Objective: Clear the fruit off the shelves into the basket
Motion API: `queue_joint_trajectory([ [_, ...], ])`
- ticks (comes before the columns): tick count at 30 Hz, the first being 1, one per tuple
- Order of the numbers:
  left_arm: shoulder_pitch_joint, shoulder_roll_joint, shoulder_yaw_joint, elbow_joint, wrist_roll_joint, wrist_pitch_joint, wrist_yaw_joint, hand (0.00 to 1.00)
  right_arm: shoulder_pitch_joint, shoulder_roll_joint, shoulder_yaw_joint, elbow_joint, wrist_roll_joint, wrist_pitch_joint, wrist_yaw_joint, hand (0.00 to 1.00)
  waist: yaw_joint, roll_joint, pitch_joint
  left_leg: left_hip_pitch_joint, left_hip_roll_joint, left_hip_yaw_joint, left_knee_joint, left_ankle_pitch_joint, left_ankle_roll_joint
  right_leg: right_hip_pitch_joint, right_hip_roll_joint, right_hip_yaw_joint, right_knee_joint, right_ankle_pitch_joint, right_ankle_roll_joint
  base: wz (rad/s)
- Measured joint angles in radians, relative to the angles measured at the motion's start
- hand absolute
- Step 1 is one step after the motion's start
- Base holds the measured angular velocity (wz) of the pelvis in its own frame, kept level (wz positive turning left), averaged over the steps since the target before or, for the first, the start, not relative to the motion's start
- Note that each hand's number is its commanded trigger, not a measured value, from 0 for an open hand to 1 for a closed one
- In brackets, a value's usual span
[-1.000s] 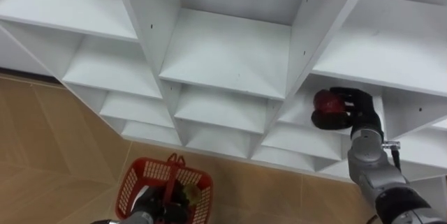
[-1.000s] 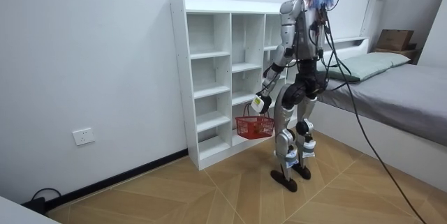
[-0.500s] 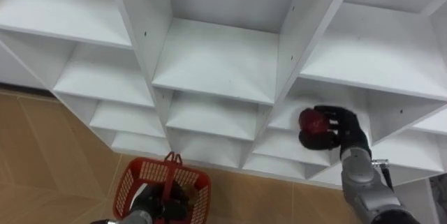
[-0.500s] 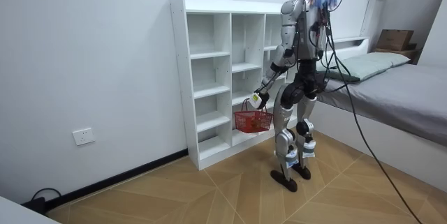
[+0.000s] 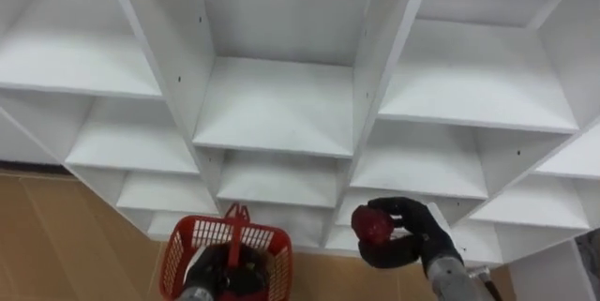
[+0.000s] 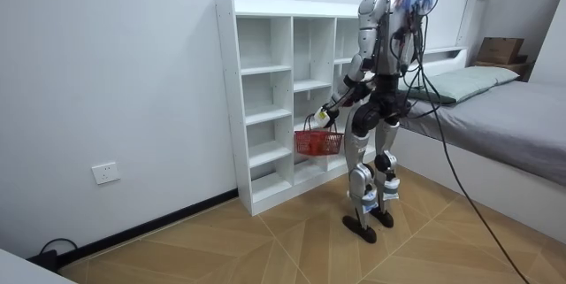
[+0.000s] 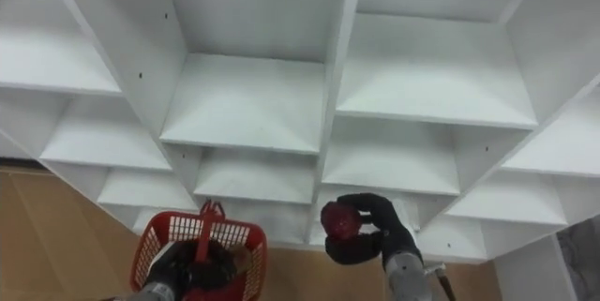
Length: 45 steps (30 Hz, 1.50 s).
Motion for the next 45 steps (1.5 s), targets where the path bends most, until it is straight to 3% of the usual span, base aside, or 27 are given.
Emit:
queue_joint_trajectory([
  [8, 0.025, 0.006, 0.000, -0.081, -0.008, 0.000, 0.011, 1.00, 0.062, 0.007, -0.008, -0.121, -0.027, 0.001, 0.052, 1.00, -0.024, -0.018, 0.0087, 0.046, 0.001, 0.010, -0.020, 0.000, 0.000, 0.039, 0.005, 0.013, -0.019, 0.002, 0.002, -0.04],
  [13, 0.025, 0.009, 0.001, -0.096, -0.007, 0.000, 0.012, 1.00, 0.063, 0.008, -0.009, -0.121, -0.079, 0.021, 0.062, 1.00, -0.024, -0.019, 0.0085, 0.050, 0.003, 0.026, -0.020, 0.000, 0.000, 0.037, 0.008, 0.032, -0.019, 0.002, 0.002, -0.10],
  [22, 0.010, 0.006, 0.000, -0.105, -0.006, 0.000, 0.010, 1.00, 0.062, 0.022, -0.005, -0.122, -0.210, 0.023, 0.077, 1.00, -0.021, -0.023, 0.0085, 0.044, 0.003, 0.028, -0.021, -0.001, 0.001, 0.032, 0.008, 0.035, -0.017, 0.001, 0.003, -0.01],
  [34, 0.003, 0.006, -0.001, -0.105, 0.002, 0.000, 0.003, 1.00, 0.057, 0.044, 0.022, -0.088, -0.223, 0.025, 0.113, 1.00, -0.019, 0.007, 0.0140, -0.001, 0.004, 0.020, -0.015, -0.002, 0.001, -0.011, 0.007, 0.025, -0.012, 0.004, 0.002, 0.00],
  [45, -0.021, 0.001, -0.001, -0.105, 0.003, 0.000, -0.008, 1.00, 0.028, 0.047, 0.034, -0.081, -0.228, 0.066, 0.128, 1.00, -0.017, 0.024, 0.0153, -0.030, 0.004, 0.018, -0.007, -0.002, 0.001, -0.040, 0.006, 0.021, 0.000, 0.004, 0.002, 0.00],
])
